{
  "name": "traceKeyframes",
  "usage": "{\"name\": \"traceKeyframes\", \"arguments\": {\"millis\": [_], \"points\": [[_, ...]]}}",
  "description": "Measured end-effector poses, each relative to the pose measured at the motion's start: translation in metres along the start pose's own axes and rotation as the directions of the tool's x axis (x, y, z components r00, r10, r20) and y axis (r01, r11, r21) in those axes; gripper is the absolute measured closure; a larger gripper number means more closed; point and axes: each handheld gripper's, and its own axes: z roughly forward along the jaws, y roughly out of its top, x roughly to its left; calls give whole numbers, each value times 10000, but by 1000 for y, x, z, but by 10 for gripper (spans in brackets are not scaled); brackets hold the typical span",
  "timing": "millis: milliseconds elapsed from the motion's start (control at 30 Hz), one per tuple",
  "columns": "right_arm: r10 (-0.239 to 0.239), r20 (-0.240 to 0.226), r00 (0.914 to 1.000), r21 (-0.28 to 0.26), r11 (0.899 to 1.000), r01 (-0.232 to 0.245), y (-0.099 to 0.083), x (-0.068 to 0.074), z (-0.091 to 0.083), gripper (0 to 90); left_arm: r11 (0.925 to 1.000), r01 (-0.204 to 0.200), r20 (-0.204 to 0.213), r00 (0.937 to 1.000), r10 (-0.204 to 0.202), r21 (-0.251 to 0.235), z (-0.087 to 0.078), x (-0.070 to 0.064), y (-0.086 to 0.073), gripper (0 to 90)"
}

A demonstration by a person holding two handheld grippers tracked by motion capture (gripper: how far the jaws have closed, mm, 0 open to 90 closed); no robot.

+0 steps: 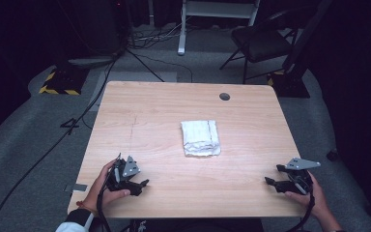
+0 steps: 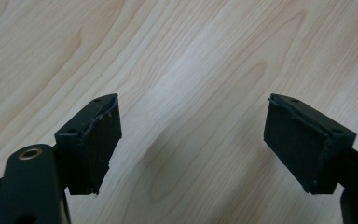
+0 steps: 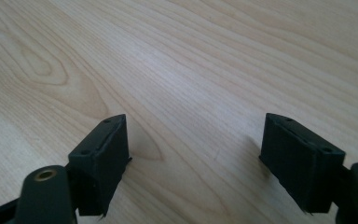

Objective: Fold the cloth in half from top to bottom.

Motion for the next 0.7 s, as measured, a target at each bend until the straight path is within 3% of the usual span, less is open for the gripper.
{"name": "traceKeyframes", "arguments": {"millis": [100,167,267,300,367,700], "points": [[63,8,10000,-225,9997,-62,-8,-4,-4,208,9994,255,-119,9996,-253,212,0,6,-7,194],[133,0,9999,-487,9987,-133,-13,-4,-5,209,9980,602,1,9982,-603,174,-1,10,-12,190],[103,5,9999,-554,9984,-103,-14,-5,-5,202,9969,787,77,9969,-788,53,-3,13,-17,189],[127,26,9999,-584,9982,-126,-14,-5,-5,202,9957,927,198,9955,-926,-62,-3,13,-20,189],[178,67,9998,-604,9980,-173,-14,-4,-5,201,9871,1547,572,9867,-1522,-411,-2,15,-27,187],[387,272,9989,-628,9973,-369,-15,-5,-5,201,9842,1702,308,9852,-1688,-495,0,14,-27,158]]}}
